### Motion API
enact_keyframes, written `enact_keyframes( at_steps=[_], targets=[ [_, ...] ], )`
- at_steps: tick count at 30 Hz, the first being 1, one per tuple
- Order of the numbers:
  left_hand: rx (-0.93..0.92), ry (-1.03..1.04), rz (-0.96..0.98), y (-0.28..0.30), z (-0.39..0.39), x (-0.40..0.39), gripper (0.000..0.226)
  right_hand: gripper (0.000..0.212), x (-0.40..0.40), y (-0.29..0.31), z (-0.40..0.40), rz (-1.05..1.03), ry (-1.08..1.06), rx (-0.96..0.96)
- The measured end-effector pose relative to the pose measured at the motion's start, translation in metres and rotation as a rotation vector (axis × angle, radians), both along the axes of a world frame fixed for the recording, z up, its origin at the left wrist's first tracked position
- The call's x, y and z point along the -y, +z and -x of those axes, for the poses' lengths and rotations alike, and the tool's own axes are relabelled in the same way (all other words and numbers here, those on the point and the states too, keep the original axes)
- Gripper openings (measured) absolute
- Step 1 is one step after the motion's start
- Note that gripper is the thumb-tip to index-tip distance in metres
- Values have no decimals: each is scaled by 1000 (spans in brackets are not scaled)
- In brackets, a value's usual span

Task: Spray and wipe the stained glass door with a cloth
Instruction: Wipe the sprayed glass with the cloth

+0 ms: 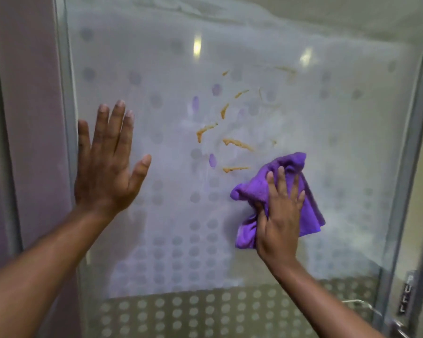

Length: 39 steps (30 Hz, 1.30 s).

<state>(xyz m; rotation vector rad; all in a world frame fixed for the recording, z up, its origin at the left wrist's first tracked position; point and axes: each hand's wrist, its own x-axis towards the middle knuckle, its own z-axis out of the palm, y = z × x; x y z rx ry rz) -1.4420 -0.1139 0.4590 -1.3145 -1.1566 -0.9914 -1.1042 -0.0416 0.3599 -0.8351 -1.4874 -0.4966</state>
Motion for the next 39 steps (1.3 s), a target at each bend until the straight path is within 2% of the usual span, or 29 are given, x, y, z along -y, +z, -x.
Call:
enact_keyframes(
  at_steps=[2, 4, 6, 8, 11, 13, 16, 19, 23, 27, 30, 35, 37, 39],
  targets=[
    [6, -10, -9, -2, -1, 0, 77, 81, 9, -33, 13, -8, 29, 192],
    [4, -19, -20, -3, -1, 0, 77, 81, 12, -37, 22, -42, 10, 402],
    [-6, -18, -32, -2, 1, -1, 76, 72, 14, -8, 29, -90, 8, 567],
    [-17, -18, -39, -2, 1, -2, 76, 65, 15, 38, 41, -157, 0, 653],
    [-28, -16, -37, -1, 1, -2, 76, 63, 17, 105, 71, -215, -20, 564],
    [-27, -19, -35, -1, 1, -2, 75, 65, 22, 127, 88, -211, -22, 499],
    [-27, -24, -41, -1, 2, -3, 75, 74, 24, 119, 91, -199, 9, 480],
    [-36, -33, -22, -1, 3, -4, 75, 82, 19, 83, 70, -182, 42, 562],
    [-15, -42, 10, 0, 1, -2, 76, 74, 7, 43, 15, -144, 43, 601],
    [-40, -35, 42, -1, -2, 2, 71, 67, -5, 57, -34, -120, -45, 507],
    [-58, -26, 55, 0, -6, 4, 67, 62, -9, 96, -43, -111, -57, 340],
    [-49, -2, 61, -1, -8, 4, 68, 65, 2, 167, 24, -56, -126, -6],
    [-55, -8, 64, 0, -7, 5, 67, 70, 11, 169, 57, -59, -122, -26],
    [-56, -11, 69, 1, -7, 6, 68, 71, 17, 152, 77, -93, -72, 60]
  ],
)
